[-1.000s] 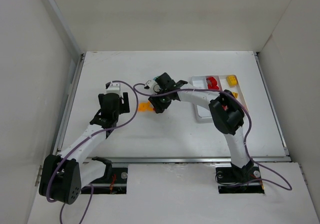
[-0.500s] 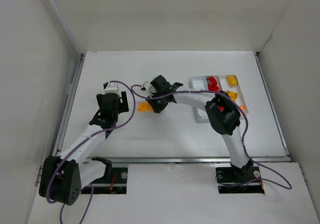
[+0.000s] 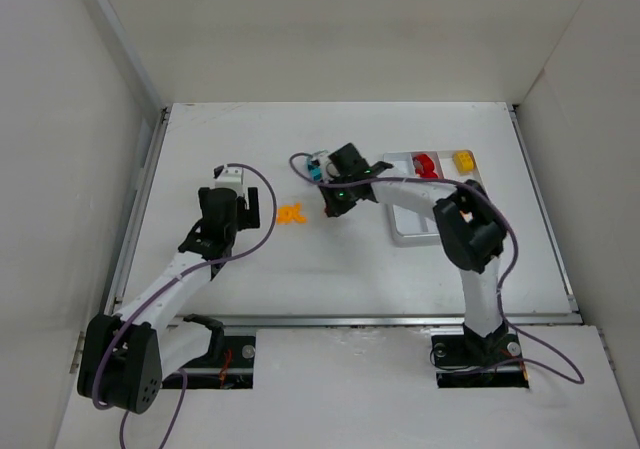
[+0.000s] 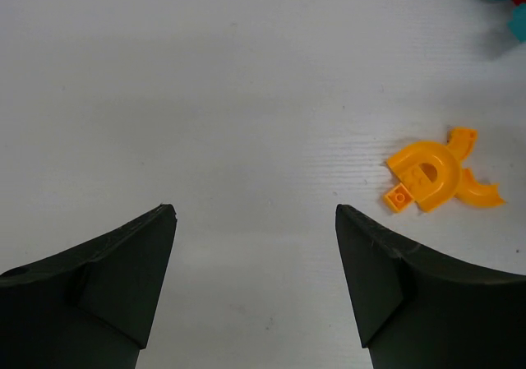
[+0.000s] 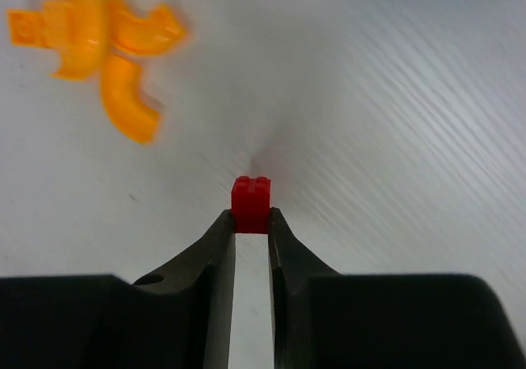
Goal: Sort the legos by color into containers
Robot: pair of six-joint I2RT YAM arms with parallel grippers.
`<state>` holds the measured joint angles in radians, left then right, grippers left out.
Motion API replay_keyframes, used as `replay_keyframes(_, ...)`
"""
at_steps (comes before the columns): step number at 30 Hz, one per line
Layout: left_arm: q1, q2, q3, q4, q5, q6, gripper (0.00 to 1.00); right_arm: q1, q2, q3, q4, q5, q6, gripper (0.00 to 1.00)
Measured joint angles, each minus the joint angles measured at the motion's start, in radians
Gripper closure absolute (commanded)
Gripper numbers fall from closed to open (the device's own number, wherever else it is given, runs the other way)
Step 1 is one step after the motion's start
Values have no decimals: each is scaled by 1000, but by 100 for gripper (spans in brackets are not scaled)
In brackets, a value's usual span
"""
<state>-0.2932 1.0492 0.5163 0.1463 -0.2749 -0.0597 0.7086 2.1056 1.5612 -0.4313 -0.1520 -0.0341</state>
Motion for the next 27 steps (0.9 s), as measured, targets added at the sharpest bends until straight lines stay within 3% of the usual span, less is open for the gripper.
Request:
replay_keyframes(5, 0, -9, 0, 1, 125, 82, 25, -257, -251, -213, 62, 11, 166, 100)
replay_keyframes(9, 0, -11, 0, 9, 193, 116, 25, -459, -353, -237, 66, 161, 257, 100)
replay_keyframes(13, 0, -11, 0, 15, 221, 137, 25, -517, -355, -246, 43, 257, 297, 100)
replay_keyframes(15, 0, -11, -1, 16, 227, 142, 25, -526, -339, -248, 23, 275, 305, 95)
replay_keyframes(16, 0, -11, -1, 18, 229, 144, 25, -530, -328, -248, 19, 281, 307, 92)
replay_keyframes(17, 0, -11, -2, 21, 231, 146, 25, -533, -315, -248, 13, 286, 310, 78)
replay_keyframes(20, 0, -11, -2, 23, 236, 153, 25, -539, -284, -247, -11, 303, 319, 58)
replay_keyframes(21, 0, -11, -2, 22, 237, 154, 25, -541, -280, -247, -18, 307, 320, 43)
replay_keyframes(24, 0, -11, -2, 23, 240, 157, 25, -544, -278, -236, -36, 317, 315, 31)
replay_keyframes(27, 0, -11, -2, 22, 241, 161, 25, -541, -279, -217, -36, 317, 301, 28)
